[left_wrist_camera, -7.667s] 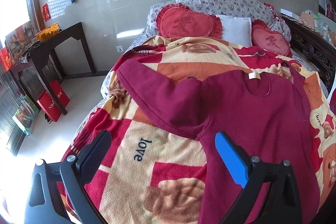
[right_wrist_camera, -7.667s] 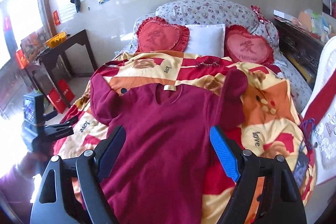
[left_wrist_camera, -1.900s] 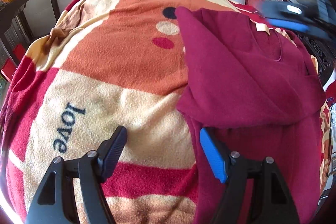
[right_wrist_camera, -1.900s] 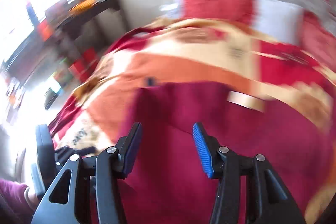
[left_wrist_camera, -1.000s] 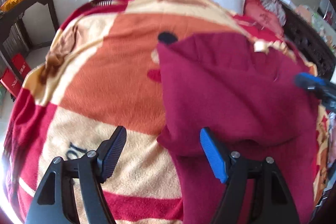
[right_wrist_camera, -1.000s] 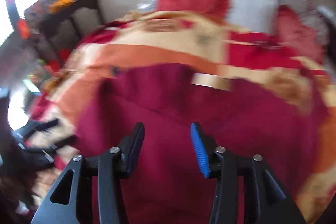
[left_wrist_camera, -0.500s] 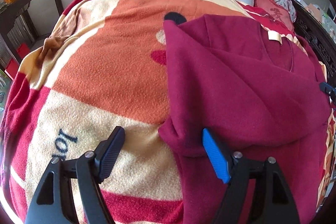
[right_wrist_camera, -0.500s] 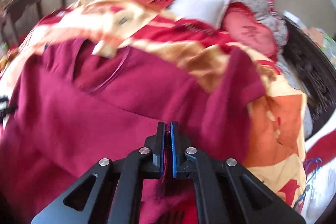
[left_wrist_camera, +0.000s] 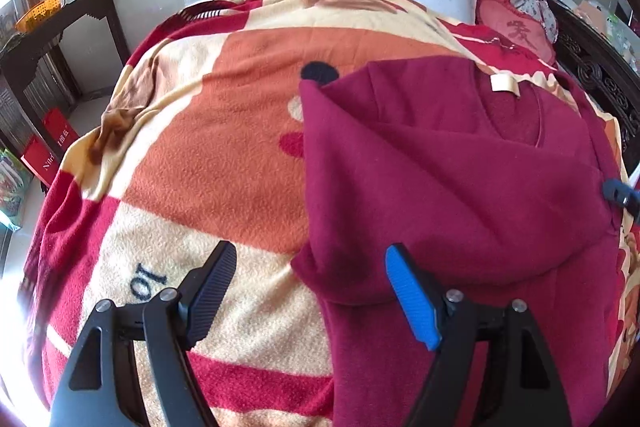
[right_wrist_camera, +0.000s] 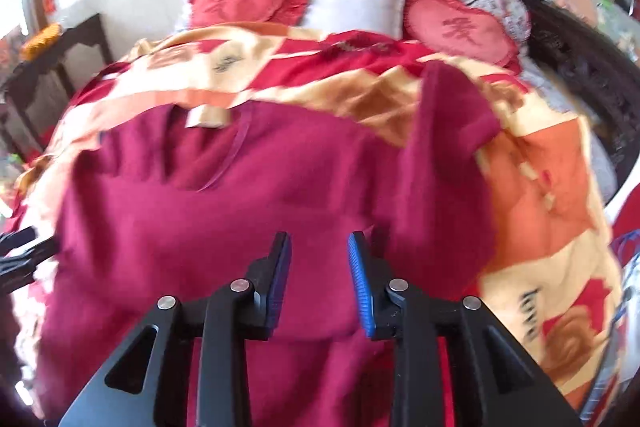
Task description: Fold small clothes
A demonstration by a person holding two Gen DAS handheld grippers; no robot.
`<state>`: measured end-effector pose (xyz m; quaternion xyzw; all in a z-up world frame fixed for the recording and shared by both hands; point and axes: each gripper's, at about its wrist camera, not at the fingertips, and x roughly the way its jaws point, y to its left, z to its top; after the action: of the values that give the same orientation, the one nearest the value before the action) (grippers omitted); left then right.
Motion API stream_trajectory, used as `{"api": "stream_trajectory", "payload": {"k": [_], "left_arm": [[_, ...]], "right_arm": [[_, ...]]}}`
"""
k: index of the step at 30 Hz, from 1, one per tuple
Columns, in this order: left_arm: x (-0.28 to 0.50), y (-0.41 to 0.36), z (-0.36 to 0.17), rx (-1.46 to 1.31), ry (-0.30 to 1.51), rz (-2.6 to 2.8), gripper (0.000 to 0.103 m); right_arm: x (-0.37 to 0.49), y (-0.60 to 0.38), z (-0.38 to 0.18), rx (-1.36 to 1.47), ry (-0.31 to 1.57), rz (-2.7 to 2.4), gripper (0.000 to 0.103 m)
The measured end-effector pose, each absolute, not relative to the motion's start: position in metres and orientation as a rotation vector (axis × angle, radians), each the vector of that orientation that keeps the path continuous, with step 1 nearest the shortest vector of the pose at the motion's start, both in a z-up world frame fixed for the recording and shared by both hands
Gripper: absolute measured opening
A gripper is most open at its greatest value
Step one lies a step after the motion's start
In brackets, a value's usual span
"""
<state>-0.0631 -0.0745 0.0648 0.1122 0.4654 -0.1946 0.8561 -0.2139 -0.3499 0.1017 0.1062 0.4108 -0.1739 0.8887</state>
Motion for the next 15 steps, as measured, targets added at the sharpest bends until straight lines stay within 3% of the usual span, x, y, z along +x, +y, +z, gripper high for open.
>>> {"api": "stream_trajectory", "payload": {"k": [5,15], "left_arm": [[-0.074,-0.085,0.070,0.273,0.963,-0.418,0.081],[-0.083,-0.094,0.080,0.275,0.929,-0.423,0.081]], "right_arm": [[-0.199,-0.338,0.055,0.235,0.986,-0.364,0.012],[-0.230,-0.321,0.084,0.217,0.921,-0.377,0.014]]}}
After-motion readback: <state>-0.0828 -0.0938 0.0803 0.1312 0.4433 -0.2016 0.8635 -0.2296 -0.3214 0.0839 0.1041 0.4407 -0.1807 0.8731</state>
